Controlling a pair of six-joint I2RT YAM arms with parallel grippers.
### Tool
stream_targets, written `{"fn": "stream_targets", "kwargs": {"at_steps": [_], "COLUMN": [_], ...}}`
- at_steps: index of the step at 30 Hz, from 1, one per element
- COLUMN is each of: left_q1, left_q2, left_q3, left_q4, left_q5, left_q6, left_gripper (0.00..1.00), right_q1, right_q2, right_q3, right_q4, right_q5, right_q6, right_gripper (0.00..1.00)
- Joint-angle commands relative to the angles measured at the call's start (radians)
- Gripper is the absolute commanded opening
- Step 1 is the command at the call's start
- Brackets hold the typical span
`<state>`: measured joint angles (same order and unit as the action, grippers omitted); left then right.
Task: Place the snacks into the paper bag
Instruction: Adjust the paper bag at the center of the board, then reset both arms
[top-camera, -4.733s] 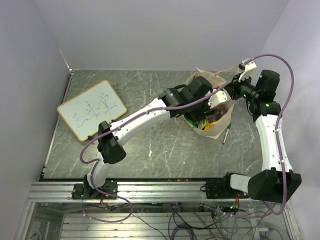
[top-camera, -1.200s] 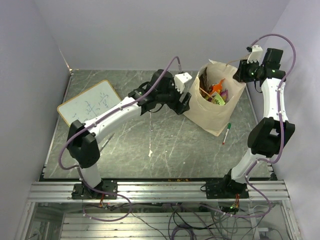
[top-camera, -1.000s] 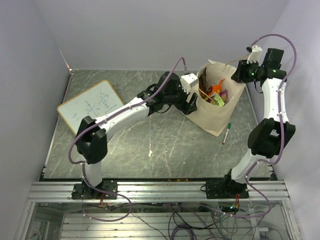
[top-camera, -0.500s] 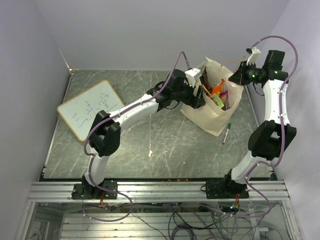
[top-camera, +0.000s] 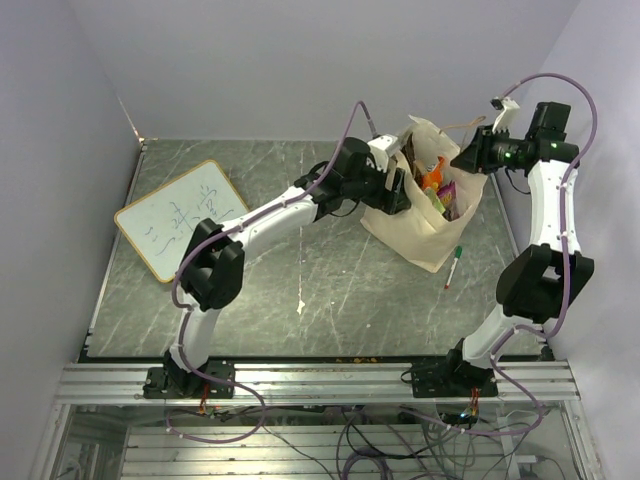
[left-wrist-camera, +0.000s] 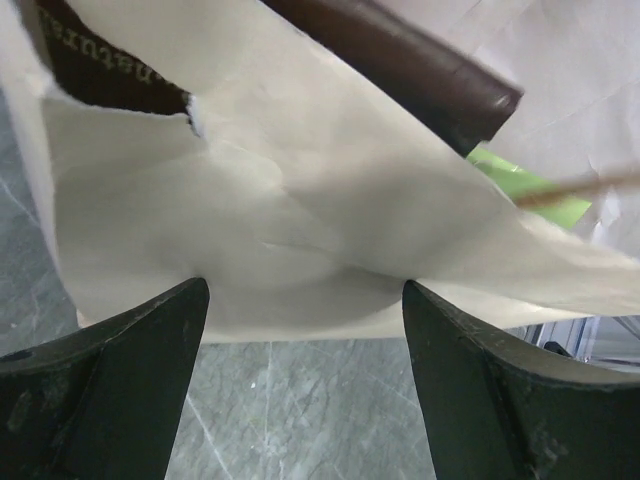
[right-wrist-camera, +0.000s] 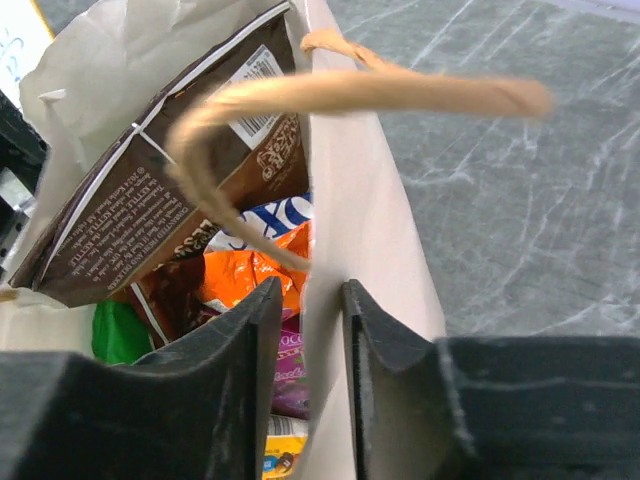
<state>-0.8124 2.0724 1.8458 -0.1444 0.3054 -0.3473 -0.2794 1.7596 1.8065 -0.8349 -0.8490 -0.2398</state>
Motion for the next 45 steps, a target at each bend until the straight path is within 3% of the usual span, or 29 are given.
{"fn": "stream_targets", "kwargs": {"at_steps": [1, 6, 9, 16, 22, 26, 33, 39, 45], "left_q1": [0.029, 0.03, 0.034, 0.062, 0.108, 0.141, 0.201, 0.291, 0.384], "left_q2": [-0.091, -0.181, -0.224, -0.322, -0.391, -0.448, -0.528, -0.614, -0.687], "left_q3": [-0.071, -0.189, -0.224, -0.258, -0.267, -0.288, -0.324, -0.374, -0.422], "left_q4": [0.052, 0.039, -0.002, -0.119, -0.247, -0.296, -0.31, -0.247, -0.224], "left_q5": [0.05, 0.081, 0.082, 0.085, 0.005, -0.139, -0.48, -0.567, -0.571], "left_q6": [0.045, 0.121, 0.185, 0.317, 0.448, 0.511, 0.554, 0.518, 0.472], "left_gripper": [0.89, 0.9, 0.9, 0.93, 0.96, 0.98, 0.98, 0.95, 0.95], "right_q1": [0.002, 0.003, 0.002, 0.004, 0.011, 0.052, 0.24, 0.27, 0.269], "right_q2": [-0.062, -0.056, -0.063, -0.089, -0.095, -0.102, -0.137, -0.166, -0.305], "right_q3": [0.06, 0.114, 0.131, 0.18, 0.233, 0.269, 0.258, 0.262, 0.075], "right_q4": [-0.007, -0.007, -0.012, -0.035, -0.088, -0.119, -0.061, -0.036, 0.082], "right_q5": [0.067, 0.15, 0.184, 0.295, 0.42, 0.51, 0.75, 0.78, 0.752], "right_q6": [0.025, 0.033, 0.029, 0.01, -0.026, -0.039, -0.007, 0.006, -0.008], "right_gripper": [0.34, 0.42, 0.52, 0.7, 0.85, 0.91, 0.95, 0.97, 0.98]}}
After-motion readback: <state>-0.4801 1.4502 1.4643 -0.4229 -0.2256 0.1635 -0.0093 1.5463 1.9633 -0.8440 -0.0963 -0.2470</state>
